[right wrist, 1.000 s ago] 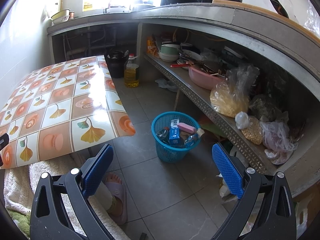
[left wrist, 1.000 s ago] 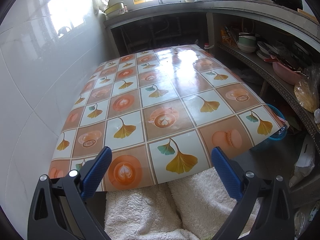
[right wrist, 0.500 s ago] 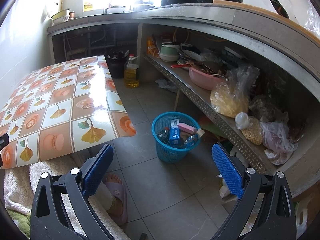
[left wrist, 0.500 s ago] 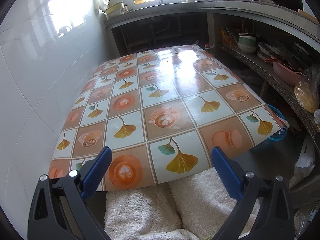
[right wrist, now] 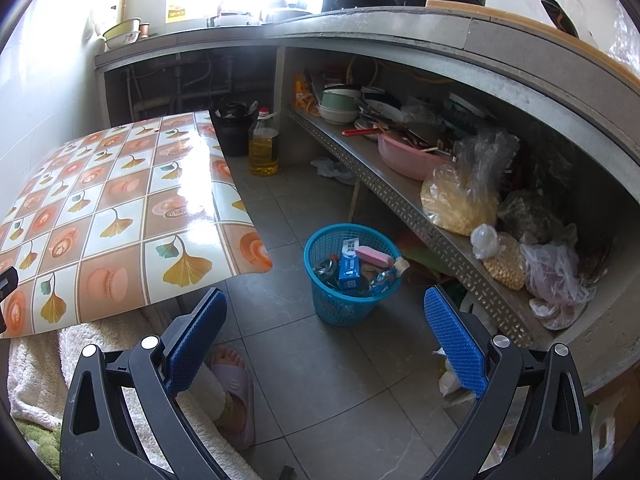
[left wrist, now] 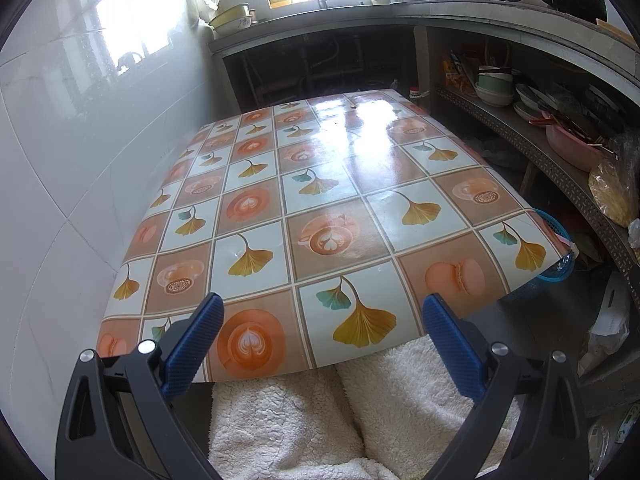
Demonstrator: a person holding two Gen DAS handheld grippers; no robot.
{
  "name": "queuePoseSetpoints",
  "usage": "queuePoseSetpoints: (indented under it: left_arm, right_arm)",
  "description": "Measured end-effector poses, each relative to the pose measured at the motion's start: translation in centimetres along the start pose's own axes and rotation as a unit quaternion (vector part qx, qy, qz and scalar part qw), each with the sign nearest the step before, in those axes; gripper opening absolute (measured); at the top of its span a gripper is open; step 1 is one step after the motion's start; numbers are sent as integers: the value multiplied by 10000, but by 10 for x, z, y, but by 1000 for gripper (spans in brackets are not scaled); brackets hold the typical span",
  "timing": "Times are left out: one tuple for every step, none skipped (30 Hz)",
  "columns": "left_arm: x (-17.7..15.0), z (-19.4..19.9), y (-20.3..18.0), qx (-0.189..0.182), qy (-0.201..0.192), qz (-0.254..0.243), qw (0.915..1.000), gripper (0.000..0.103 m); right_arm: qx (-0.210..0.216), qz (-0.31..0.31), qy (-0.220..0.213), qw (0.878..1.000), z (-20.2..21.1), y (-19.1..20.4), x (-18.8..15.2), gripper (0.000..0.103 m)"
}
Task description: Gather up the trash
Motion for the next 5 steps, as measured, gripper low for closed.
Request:
queuePoseSetpoints:
  left_arm:
    - [0, 0, 0, -1, 2, -2, 10000, 97]
    - [0, 0, 0, 0, 0, -2, 10000, 97]
    - [0, 0, 0, -1, 1, 0, 10000, 97]
    - [0, 0, 0, -3, 0, 1, 10000, 97]
    - [0, 0, 0, -4, 0, -2, 10000, 97]
  right_arm:
    - [3, -5, -1, 10000, 0, 0, 0, 95]
    - [2, -4, 1, 10000, 0, 0, 0, 95]
    - [5, 3, 2, 10000, 0, 0, 0, 95]
    - [5, 5, -1, 10000, 0, 0, 0, 95]
    - [4, 8, -3, 10000, 0, 0, 0, 95]
Point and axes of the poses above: each gripper's, at about its wrist camera, not at the fingertips, and z roughly against the way its jaws point, y to its left, x to its top, the point moved 1 cm from there along -z, roughly the way its jaws point, and after that the axes turned 14 degrees about x, right-handed, at the moved point
